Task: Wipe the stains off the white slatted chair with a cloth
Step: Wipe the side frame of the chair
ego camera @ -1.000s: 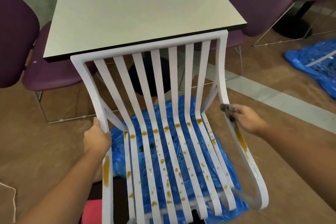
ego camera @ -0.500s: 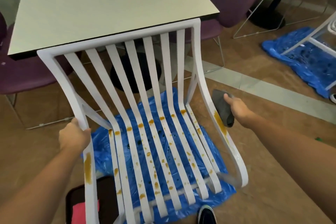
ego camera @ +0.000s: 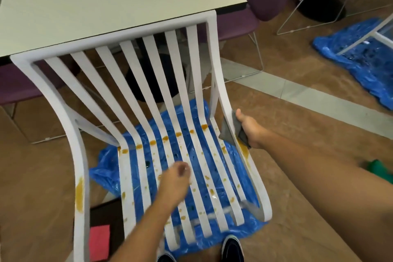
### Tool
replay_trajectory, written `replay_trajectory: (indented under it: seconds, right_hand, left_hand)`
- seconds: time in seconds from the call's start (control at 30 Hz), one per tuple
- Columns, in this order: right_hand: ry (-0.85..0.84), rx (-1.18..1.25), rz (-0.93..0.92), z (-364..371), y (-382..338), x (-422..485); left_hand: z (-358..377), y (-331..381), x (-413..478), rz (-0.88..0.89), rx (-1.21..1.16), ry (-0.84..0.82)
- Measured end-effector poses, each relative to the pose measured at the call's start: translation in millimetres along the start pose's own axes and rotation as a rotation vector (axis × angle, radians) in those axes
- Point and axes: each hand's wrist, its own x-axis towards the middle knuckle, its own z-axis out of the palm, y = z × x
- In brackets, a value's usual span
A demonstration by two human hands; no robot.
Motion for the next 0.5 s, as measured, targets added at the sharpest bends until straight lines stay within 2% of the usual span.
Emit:
replay_trajectory:
  seconds: [0.07,0.13,0.27,0.4,0.5]
  right_hand:
    - [-0.001,0.012,0.019,0.1,5.6,-2.1]
    - [-0.039,0.035,0.039,-2.8,13.9,-8.5]
    - [-0.072,0.017,0.097,-17.5,39.4,-18.3]
    - [-0.103,0.083,0.133,-27.2,57.8,-21.4]
    - [-0.097,0.065,0.124,-20.7,46.8,-11.2]
  left_hand:
    - [59.6,16.4,-20.1,-0.056,-0.124,-0.299]
    - [108.7,29.8,-39.3,-0.072,-0.200,-0.455]
    - [162.4,46.3,-57.0,-0.112,-0.247,-0.502]
    - [181.3,49.0,-58.2,-0.126,-0.141,-0.380]
    - [185.6,49.4,-57.9,-0.136,-0.126,-0.353]
